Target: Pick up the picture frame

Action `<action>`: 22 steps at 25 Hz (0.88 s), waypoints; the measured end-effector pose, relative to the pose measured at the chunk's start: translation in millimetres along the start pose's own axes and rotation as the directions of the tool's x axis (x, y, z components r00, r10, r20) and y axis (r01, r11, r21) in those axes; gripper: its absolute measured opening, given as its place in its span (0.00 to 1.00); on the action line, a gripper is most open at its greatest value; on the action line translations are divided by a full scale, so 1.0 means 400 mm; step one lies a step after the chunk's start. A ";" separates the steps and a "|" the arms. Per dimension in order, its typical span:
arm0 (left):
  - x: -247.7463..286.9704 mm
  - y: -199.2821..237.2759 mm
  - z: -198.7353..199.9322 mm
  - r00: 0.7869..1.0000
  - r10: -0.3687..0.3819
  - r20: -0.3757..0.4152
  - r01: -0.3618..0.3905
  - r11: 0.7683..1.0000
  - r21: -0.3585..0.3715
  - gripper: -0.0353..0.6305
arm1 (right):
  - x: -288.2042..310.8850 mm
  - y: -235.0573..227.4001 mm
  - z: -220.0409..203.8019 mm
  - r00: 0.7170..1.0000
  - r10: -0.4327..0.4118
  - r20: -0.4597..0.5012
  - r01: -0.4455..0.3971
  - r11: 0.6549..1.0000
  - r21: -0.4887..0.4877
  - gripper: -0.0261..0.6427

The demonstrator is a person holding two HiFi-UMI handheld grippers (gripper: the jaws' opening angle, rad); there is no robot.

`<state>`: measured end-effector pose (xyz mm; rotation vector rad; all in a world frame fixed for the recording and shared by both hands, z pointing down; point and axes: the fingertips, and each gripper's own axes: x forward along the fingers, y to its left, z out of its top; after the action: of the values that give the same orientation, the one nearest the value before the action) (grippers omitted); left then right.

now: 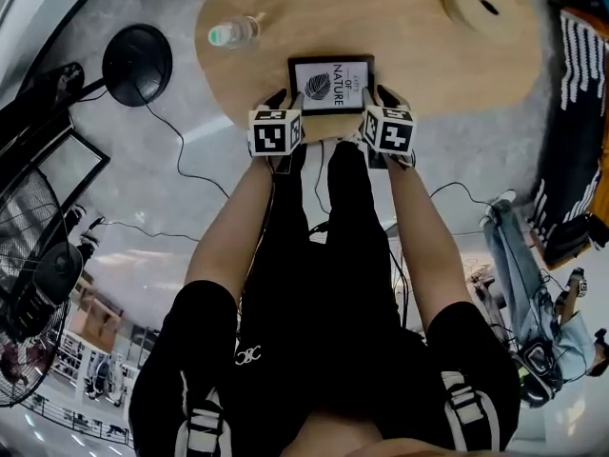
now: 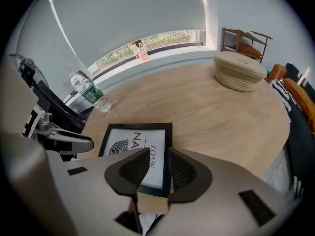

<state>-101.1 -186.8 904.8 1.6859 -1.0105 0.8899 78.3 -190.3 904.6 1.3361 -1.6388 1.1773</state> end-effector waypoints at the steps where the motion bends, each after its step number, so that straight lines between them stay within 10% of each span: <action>1: 0.016 0.011 0.001 1.000 0.007 -0.008 -0.007 1.000 0.000 0.28 | 0.016 -0.002 -0.003 1.000 0.001 -0.008 -0.001 1.000 0.006 0.24; 22: 0.032 0.009 0.017 0.996 0.079 -0.045 -0.081 0.996 -0.041 0.19 | 0.047 -0.031 -0.008 0.996 0.031 -0.079 -0.032 0.999 -0.007 0.17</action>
<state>-98.8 -196.7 915.5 1.5936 -1.0660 0.9467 86.2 -194.1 925.6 1.2470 -1.6120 1.2253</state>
